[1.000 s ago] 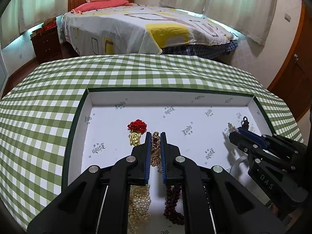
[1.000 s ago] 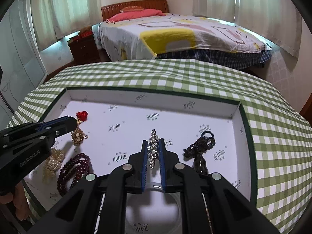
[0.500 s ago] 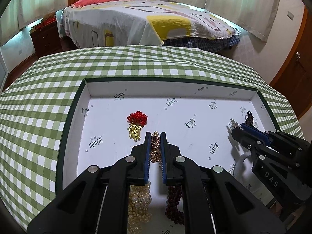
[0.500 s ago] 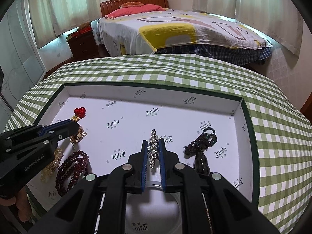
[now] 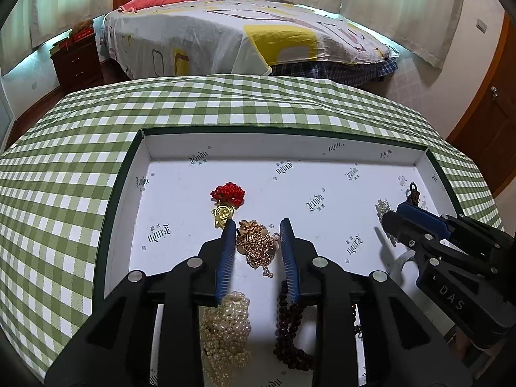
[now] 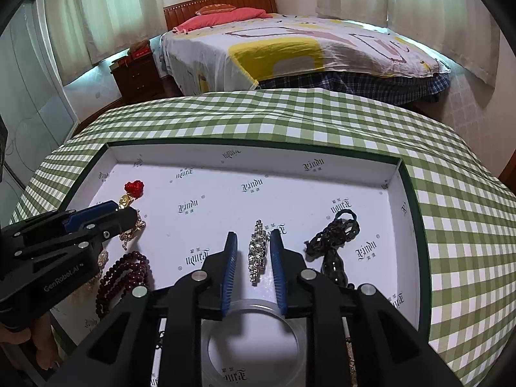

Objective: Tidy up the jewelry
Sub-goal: 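Open the left tool to release the chain while the right tool releases the hairpin, then withdraw both open tools from the box toward the ring and tassel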

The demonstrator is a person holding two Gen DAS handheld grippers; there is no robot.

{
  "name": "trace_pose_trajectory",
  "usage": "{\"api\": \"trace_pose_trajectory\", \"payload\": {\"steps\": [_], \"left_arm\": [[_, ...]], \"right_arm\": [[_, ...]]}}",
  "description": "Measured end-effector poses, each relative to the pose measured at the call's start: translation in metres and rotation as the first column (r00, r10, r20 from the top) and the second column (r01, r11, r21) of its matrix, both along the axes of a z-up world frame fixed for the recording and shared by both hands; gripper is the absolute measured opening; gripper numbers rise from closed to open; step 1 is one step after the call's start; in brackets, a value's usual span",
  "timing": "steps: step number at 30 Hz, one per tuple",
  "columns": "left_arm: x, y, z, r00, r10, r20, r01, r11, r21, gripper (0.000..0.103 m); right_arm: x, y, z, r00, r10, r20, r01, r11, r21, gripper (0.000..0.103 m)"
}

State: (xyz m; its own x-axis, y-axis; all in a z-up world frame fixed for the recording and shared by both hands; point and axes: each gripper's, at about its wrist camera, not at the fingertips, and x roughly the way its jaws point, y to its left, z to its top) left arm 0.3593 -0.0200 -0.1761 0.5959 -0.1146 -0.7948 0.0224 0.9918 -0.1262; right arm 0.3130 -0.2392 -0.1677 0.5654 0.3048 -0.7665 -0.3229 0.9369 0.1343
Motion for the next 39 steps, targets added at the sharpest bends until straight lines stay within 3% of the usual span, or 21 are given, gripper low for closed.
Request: {"api": "trace_pose_trajectory", "payload": {"steps": [3, 6, 18, 25, 30, 39], "left_arm": [[0.000, 0.000, 0.001, 1.000, 0.001, -0.002, -0.001, 1.000, 0.002, 0.029], [-0.001, 0.001, 0.003, 1.000, 0.004, 0.005, -0.004, 1.000, 0.004, 0.041], [-0.012, 0.008, 0.019, 0.999, 0.021, 0.050, -0.023, 0.999, 0.045, 0.061], [-0.024, 0.012, 0.028, 0.996, 0.036, 0.083, -0.042, 0.997, 0.072, 0.076], [-0.034, 0.013, 0.035, 0.994, 0.045, 0.102, -0.055, 0.994, 0.091, 0.080], [-0.062, 0.012, 0.059, 0.986, 0.051, 0.156, -0.066, 0.993, 0.097, 0.085]], "right_arm": [[0.000, 0.000, 0.000, 1.000, -0.001, 0.002, 0.001, 1.000, 0.002, 0.026], [-0.001, -0.001, 0.001, 1.000, -0.005, 0.007, 0.005, 1.000, 0.006, 0.039], [-0.006, -0.002, 0.009, 0.999, -0.019, 0.047, 0.019, 1.000, 0.005, 0.065], [-0.010, -0.005, 0.014, 0.997, -0.029, 0.070, 0.029, 1.000, -0.004, 0.073], [-0.014, -0.009, 0.017, 0.996, -0.036, 0.081, 0.036, 0.999, -0.003, 0.079], [-0.031, -0.019, 0.033, 0.992, -0.057, 0.113, 0.056, 0.998, 0.011, 0.080]]}}
